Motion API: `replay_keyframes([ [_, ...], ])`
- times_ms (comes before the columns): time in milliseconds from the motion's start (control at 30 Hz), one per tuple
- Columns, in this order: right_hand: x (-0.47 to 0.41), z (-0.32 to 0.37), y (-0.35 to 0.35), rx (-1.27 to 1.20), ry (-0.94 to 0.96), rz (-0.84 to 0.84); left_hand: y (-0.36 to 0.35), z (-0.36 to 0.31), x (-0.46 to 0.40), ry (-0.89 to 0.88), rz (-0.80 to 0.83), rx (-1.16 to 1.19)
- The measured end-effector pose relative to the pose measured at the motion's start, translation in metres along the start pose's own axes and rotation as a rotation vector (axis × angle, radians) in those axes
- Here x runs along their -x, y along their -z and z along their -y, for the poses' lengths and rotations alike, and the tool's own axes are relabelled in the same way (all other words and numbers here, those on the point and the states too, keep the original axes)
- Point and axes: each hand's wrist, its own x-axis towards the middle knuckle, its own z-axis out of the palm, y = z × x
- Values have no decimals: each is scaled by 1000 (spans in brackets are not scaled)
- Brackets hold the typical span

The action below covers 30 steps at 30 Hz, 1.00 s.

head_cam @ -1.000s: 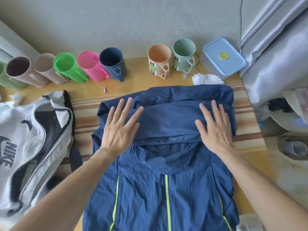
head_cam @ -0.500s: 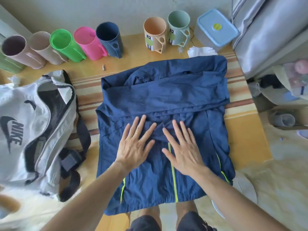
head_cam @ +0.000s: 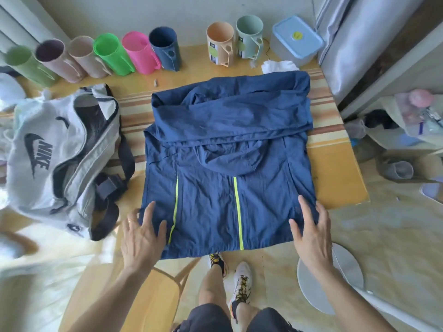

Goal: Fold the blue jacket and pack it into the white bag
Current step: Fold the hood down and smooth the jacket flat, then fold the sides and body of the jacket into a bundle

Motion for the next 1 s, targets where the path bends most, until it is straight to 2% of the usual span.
replay_keyframes([
  [100, -1, -15, 0, -144, -108, -82, -8, 7, 19, 74, -11, 118],
  [233, 1, -26, 9, -349, -224, 144, -8, 7, 34, 130, 47, 371],
  [333, 0, -30, 27, -371, -201, 218, 1, 5, 44, 158, 40, 529],
  [533, -6, -59, 76, -370, -198, 136, 51, -2, 68, 298, 138, 934],
  [633, -24, -50, 121, -597, -338, 96, 91, -18, 72, 298, 186, 1063],
  [767, -79, -17, 166, -1011, -488, 27, 136, -38, 43, 400, 249, 1414],
  [867, -135, 15, 183, -1264, -542, 47, 163, -55, 1, 439, 256, 1627],
  [900, -154, 23, 185, -1309, -519, 65, 171, -60, -14, 419, 269, 1649],
  [967, -192, 34, 174, -1185, -370, 102, 176, -64, -49, 380, 262, 1602],
  [1000, -211, 39, 165, -1093, -354, 105, 176, -66, -68, 389, 247, 1554],
])
